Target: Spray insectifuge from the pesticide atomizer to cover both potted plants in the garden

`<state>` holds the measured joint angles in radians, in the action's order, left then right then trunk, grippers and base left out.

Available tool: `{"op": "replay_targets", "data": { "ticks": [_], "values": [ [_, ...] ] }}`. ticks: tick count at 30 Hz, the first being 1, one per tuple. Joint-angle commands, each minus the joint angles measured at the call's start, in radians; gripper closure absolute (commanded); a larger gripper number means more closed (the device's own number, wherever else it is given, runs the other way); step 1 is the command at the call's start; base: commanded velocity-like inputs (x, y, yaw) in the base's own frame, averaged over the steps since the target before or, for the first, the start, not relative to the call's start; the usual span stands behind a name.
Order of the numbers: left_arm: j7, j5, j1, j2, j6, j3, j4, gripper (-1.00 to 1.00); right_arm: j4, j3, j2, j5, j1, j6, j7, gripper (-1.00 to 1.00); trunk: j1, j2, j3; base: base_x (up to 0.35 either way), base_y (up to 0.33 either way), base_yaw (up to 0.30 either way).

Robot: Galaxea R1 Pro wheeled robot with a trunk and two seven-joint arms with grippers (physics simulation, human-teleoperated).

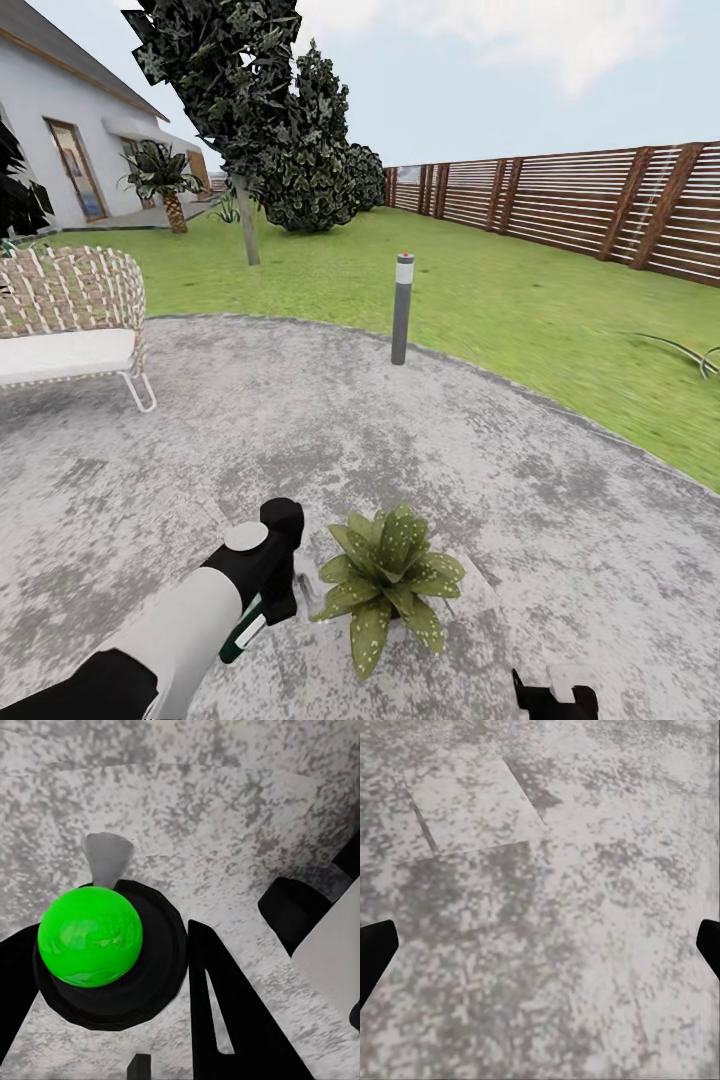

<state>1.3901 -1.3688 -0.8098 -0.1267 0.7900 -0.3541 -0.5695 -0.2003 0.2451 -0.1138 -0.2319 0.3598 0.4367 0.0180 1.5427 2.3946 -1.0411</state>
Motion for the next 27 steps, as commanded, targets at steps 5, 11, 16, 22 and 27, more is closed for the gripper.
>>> {"op": "replay_targets", "data": {
  "ticks": [5, 11, 16, 22, 27],
  "values": [
    [0.007, -0.005, 0.001, 0.041, 0.012, -0.002, 0.001, 1.0, 0.001, 0.006, 0.002, -0.011, 0.001, 0.004, 0.01, -1.0, 0.0, 0.0, -0.001, 0.0, 0.012, 0.0],
    [0.002, -0.005, 0.001, 0.05, 0.021, 0.0, 0.0, 1.0, 0.001, 0.006, 0.0, -0.011, 0.001, 0.004, 0.01, -1.0, 0.0, 0.0, 0.001, 0.0, 0.298, -0.244],
    [0.0, -0.004, 0.001, 0.049, 0.021, 0.001, -0.001, 1.0, 0.001, 0.006, 0.0, -0.011, 0.001, 0.004, 0.01, -1.0, 0.0, 0.0, 0.003, 0.0, 0.304, -0.216],
    [-0.005, -0.005, -0.001, 0.043, 0.022, 0.034, -0.012, 1.0, 0.001, 0.006, 0.0, -0.011, 0.001, 0.004, 0.01, -1.0, 0.0, 0.0, 0.003, 0.102, 0.18, -0.069],
    [0.003, -0.006, -0.026, 0.03, 0.023, 0.038, -0.016, 1.0, 0.001, 0.006, 0.0, -0.011, 0.001, 0.004, 0.01, -1.0, 0.0, 0.0, 0.006, 0.014, 0.007, -0.272]
  ]
}}
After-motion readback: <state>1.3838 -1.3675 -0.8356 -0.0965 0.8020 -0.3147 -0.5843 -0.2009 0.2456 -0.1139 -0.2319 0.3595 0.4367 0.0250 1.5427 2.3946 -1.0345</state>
